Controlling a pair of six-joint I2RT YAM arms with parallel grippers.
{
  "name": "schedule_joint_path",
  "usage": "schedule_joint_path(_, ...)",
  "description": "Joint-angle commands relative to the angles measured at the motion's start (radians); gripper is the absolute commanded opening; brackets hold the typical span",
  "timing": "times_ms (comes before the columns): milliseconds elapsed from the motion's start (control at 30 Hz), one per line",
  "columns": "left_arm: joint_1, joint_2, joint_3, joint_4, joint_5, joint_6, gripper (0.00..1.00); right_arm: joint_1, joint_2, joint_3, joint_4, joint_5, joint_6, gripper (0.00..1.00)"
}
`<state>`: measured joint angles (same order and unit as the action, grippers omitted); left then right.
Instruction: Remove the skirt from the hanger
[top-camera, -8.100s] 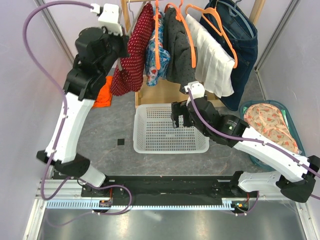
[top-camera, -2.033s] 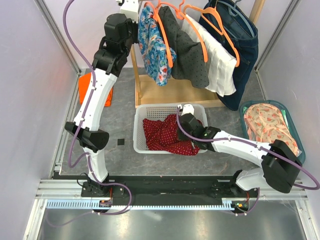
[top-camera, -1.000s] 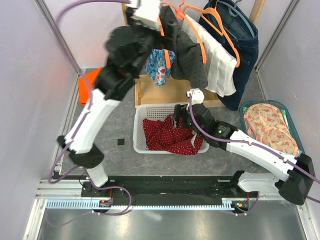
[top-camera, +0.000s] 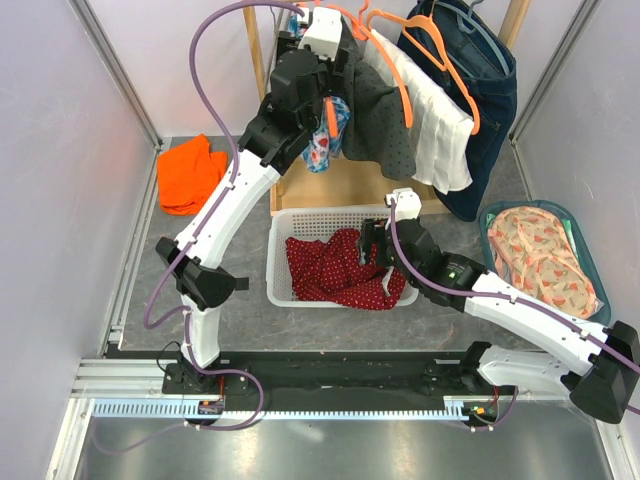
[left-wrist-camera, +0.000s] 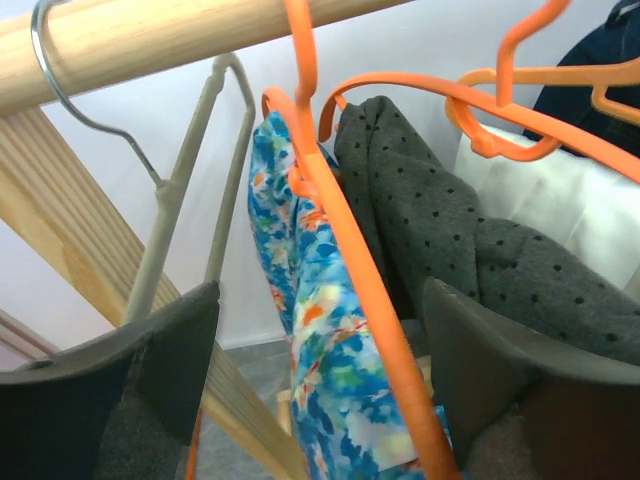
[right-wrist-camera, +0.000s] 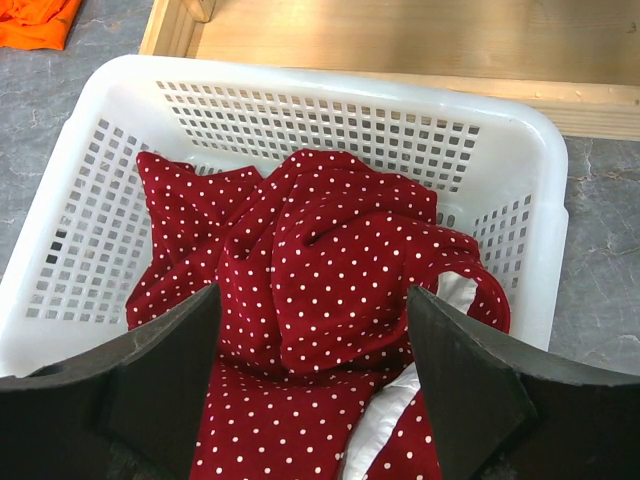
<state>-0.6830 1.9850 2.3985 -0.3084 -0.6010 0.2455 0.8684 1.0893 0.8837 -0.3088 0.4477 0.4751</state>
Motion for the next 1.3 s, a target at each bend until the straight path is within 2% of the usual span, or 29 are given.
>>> schedule_joint_path(0,0.017,-0.02,0.008,-0.023,0.02,-0.057,0.62,0.003,-0.006,0.004,0.01,0.017,0.003,0.81)
schedule_joint_path(67,0.023,-0.011,0.005,-0.035,0.026,-0.06,0.49,0.003,-0.008,0.011,0.01,0.016,0.0,0.81)
schedule_joint_path(200,0.037,-0.005,0.007,-0.058,0.046,-0.075,0.4,0.001,-0.005,0.02,0.008,0.016,-0.003,0.8)
schedule_joint_path(300,0.051,-0.008,0.008,-0.067,0.058,-0.084,0.18,0.003,-0.005,0.021,0.008,0.014,-0.003,0.8)
schedule_joint_path(333,0.054,-0.009,0.011,-0.069,0.064,-0.086,0.05,0.003,-0.002,0.021,0.01,0.013,-0.001,0.79)
schedule_joint_path(367,0.057,-0.014,0.013,-0.073,0.067,-0.091,0.02,0.003,0.001,0.021,0.01,0.011,-0.003,0.79)
schedule_joint_path(667,0.08,-0.07,0.105,-0.06,0.135,-0.091,0.02,0.003,0.009,0.009,0.017,-0.006,0.0,0.77)
schedule_joint_path(1000,0.079,-0.242,0.071,-0.004,0.173,-0.045,0.02,0.004,0.007,0.021,0.02,-0.009,-0.003,0.8)
schedule_joint_path(1267,0.062,-0.428,-0.033,-0.175,0.267,-0.117,0.02,0.003,-0.006,0.099,0.019,-0.04,-0.027,0.84)
